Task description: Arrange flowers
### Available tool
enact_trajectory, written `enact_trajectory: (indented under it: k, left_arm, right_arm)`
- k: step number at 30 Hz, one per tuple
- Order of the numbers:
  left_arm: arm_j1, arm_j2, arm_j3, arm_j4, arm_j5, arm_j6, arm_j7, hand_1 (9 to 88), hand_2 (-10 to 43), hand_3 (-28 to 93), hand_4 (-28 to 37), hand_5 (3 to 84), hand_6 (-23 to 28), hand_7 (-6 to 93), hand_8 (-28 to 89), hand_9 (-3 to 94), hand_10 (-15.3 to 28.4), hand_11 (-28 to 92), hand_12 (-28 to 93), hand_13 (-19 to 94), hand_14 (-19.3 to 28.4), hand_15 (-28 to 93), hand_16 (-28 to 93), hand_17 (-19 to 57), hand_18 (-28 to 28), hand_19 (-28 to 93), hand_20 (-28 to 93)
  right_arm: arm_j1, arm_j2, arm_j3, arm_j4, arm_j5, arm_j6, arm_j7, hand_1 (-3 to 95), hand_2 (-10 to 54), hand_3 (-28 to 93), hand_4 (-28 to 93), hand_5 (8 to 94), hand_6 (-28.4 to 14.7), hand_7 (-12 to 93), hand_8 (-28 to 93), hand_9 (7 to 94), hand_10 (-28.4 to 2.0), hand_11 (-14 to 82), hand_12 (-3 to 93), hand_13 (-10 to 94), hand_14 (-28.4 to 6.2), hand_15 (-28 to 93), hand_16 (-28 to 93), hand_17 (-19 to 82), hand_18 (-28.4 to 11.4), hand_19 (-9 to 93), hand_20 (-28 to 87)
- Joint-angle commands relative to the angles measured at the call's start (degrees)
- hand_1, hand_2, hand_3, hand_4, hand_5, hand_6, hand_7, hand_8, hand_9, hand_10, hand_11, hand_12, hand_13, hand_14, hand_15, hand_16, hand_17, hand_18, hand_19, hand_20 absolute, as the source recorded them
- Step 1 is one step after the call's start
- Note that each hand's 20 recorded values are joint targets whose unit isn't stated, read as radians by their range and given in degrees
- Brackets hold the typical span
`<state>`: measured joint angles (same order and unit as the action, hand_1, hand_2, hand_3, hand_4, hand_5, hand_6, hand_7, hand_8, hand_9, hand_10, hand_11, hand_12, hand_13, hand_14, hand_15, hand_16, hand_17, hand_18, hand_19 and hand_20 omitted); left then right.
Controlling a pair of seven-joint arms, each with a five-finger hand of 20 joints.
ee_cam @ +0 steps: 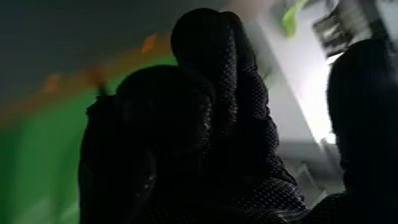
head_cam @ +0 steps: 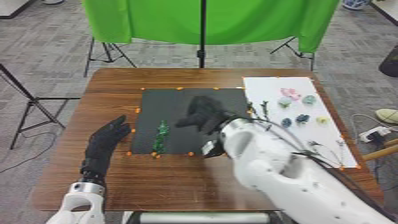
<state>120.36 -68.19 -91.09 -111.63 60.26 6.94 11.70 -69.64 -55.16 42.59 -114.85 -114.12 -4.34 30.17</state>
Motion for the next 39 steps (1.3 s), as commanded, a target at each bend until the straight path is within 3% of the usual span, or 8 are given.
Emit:
enact_trajectory:
  k: [1,8,13,22,37,39]
  left_arm:
    - [1.71,-1.08,0.2,-0.15,0.28,0.23,-0.52,24.8,-0.7,65,-24.2,42.6,2.9,11.5,-6,40.9,12.3,15,15,31,16.0,18,2,5.0,11.8,2,20]
    - [1.67,-0.97,-0.05,-0.26,0.56,0.11,-0.98,24.8,-0.8,65,-24.1,42.8,3.0,11.7,-6,40.9,12.3,15,15,31,16.1,18,2,5.0,11.8,2,20]
    - [1.61,-0.99,-0.07,-0.45,0.71,-0.03,-0.92,24.9,-0.7,65,-24.1,42.7,3.0,11.6,-6,40.9,12.3,15,15,31,16.1,18,2,5.1,11.8,2,20]
    - [1.79,-0.79,-0.21,-0.62,0.81,-0.01,-1.06,25.0,-0.7,65,-24.1,42.8,2.9,11.6,-6,40.9,12.3,15,15,31,16.0,18,2,5.1,11.7,2,20]
    - [2.23,-0.75,-0.16,-0.73,0.65,-0.11,-1.59,25.2,-0.6,65,-23.8,42.8,2.9,11.6,-6,41.0,12.2,15,15,31,16.1,18,2,5.0,11.8,2,20]
    - [2.19,-0.79,-0.18,-0.69,0.63,-0.07,-1.6,25.2,-0.6,65,-23.9,42.8,3.0,11.6,-6,41.0,12.3,15,14,31,16.1,18,2,5.0,11.8,2,20]
  right_arm:
    - [-17.31,15.38,28.42,-4.71,-5.11,1.54,3.77,25.6,-9.4,59,-12,72.5,-4.0,14,-6,80.0,-15.9,39.9,29.7,88,-6.7,58,35,62,-14.1,93,55]
    - [-37.91,18.33,50.24,-6.02,-9.06,-2.22,8.96,31.0,-9.5,57,-14,60.2,-5.7,11,-4,63.7,-18.8,24.3,30.4,78,-9.8,63,35,56,-16.6,93,56]
    - [-46.37,19.12,56.78,-4.94,-10.65,-8.0,8.3,32.4,-9.5,57,-16,59.2,-6.4,10,-4,62.4,-18.9,21.3,29.7,76,-10.4,63,35,53,-17.3,93,54]
    - [-52.48,19.3,62.01,-3.65,-3.82,-15.27,7.04,30.6,-9.5,57,-24,58.0,-6.0,10,-4,61.5,-18.0,18.9,28.9,75,-10.6,63,34,52,-17.8,93,53]
    - [-56.73,17.01,60.61,-4.12,-3.69,-10.6,3.35,29.5,-9.5,59,-24,60.4,-5.6,10,-5,64.7,-17.5,17.7,27.2,77,-9.9,62,33,53,-17.0,93,53]
    - [-57.02,17.3,58.7,-3.39,-5.86,-5.61,2.63,34.1,-9.5,61,-23,61.4,-4.6,11,-5,66.1,-16.8,18.1,27.1,77,-9.3,62,33,53,-16.7,93,53]
